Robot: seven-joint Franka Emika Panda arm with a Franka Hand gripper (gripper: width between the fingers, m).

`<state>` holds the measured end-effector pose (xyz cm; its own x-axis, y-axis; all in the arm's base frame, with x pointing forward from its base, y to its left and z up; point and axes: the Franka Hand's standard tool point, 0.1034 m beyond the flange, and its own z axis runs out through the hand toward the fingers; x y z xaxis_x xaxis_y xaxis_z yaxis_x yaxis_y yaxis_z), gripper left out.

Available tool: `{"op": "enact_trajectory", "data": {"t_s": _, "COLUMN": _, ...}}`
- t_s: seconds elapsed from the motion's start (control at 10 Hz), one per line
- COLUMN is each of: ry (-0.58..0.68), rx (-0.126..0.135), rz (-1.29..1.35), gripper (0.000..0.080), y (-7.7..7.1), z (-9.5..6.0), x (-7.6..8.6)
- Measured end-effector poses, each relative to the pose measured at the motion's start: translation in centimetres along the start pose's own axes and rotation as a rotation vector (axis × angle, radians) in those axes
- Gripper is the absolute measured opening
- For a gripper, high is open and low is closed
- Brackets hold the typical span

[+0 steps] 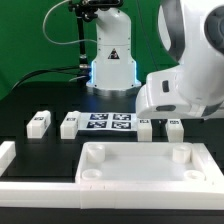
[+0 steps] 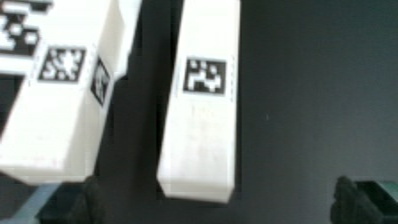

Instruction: Assemble desk

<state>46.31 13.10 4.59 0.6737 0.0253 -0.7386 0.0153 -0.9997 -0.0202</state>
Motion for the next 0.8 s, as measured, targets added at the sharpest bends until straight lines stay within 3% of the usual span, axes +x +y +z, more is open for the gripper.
{"op": "enact_trajectory", "data": {"t_s": 0.3, "ry": -0.042, "rx": 0.000, "rz": 0.003, "gripper": 0.0649, "y": 0.0, "z": 0.4, "x": 0.5}}
{"op": "enact_trajectory", "data": {"t_s": 0.6, "ry": -0.101, "rx": 0.004, "rz": 0.031, "gripper": 0.0649, "y": 0.0, "z": 2.4, "x": 0.5}}
{"op": "enact_trajectory", "data": {"t_s": 0.8, "ry": -0.097, "rx": 0.004, "rz": 0.028, "gripper": 0.0649, "y": -0.1, "z": 2.3, "x": 0.5}}
